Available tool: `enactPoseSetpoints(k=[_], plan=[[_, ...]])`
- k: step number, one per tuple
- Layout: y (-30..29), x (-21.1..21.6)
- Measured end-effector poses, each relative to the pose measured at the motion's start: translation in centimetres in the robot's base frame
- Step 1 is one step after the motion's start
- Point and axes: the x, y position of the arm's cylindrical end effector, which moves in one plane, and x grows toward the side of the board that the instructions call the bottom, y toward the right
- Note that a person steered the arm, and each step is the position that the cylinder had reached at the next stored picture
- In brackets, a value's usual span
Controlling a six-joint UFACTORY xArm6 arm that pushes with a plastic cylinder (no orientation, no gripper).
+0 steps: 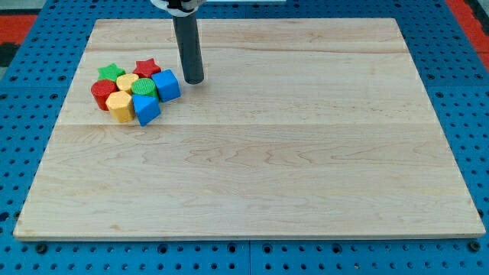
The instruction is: Move the red star to the top right of the green star
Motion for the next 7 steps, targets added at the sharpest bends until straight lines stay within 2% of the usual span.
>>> enactPoseSetpoints(k=[1,2,3,4,5,6,7], plan=[[-0.3,-0.7],[-2.0,-5.3],[-10.8,-7.0],[-19.2,-2.9],[-20.9,0.9],[-16.7,1.2],[-20.4,5.6]])
